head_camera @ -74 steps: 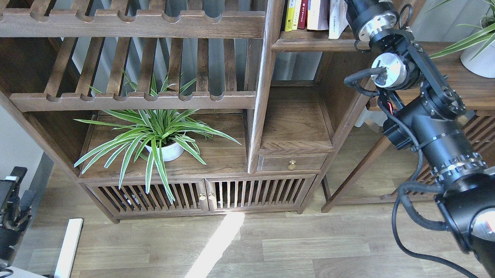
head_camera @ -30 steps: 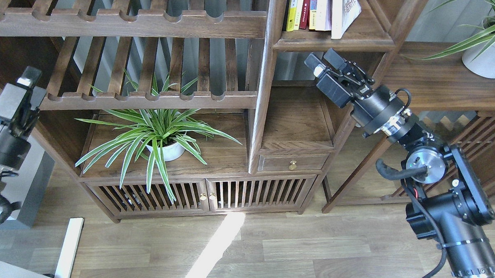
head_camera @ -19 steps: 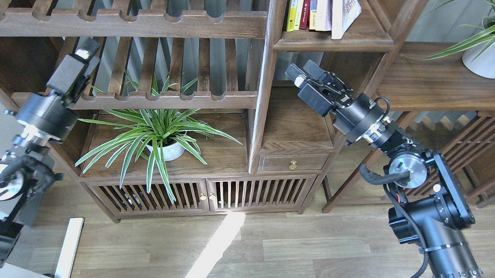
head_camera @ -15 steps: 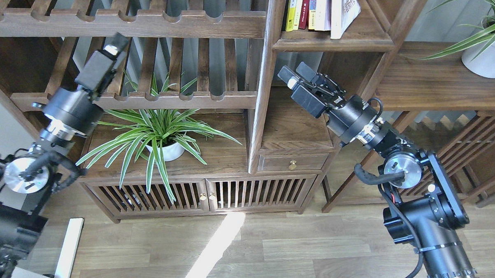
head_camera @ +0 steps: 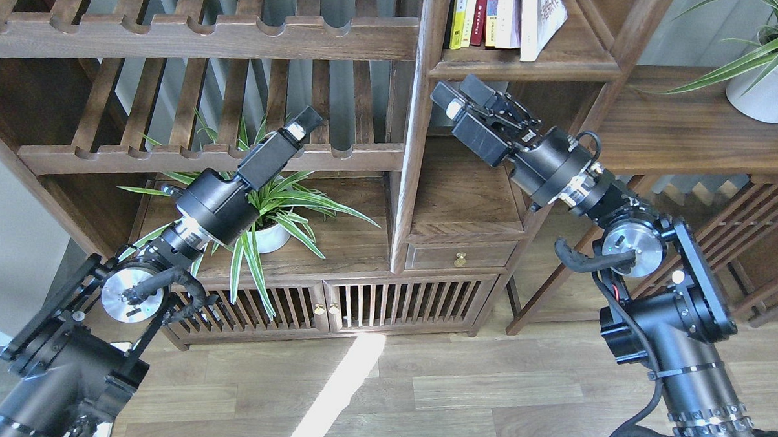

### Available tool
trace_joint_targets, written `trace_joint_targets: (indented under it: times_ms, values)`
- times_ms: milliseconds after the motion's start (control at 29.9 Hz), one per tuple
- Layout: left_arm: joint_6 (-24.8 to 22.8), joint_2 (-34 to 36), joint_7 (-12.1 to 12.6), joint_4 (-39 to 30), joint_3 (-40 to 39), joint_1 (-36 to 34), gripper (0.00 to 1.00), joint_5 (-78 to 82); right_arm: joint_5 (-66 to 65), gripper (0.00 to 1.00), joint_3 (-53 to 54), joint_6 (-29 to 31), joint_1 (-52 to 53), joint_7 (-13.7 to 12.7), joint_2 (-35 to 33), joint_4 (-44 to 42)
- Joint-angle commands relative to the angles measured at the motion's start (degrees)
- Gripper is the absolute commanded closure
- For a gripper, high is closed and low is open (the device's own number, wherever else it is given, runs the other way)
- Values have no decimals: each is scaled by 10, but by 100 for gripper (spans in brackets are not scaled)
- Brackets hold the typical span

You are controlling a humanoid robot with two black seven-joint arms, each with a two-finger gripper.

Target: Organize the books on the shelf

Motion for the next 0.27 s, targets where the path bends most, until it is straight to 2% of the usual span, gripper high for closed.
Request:
trace_joint_targets:
  times_ms: [0, 234]
  values:
    - [0, -2, 0, 0, 5, -7, 5, 2, -1, 10, 0, 0, 1, -1, 3, 0]
    - [0, -2, 0, -1, 6, -7, 5, 2, -1, 13, 0, 0, 1, 0, 18, 0]
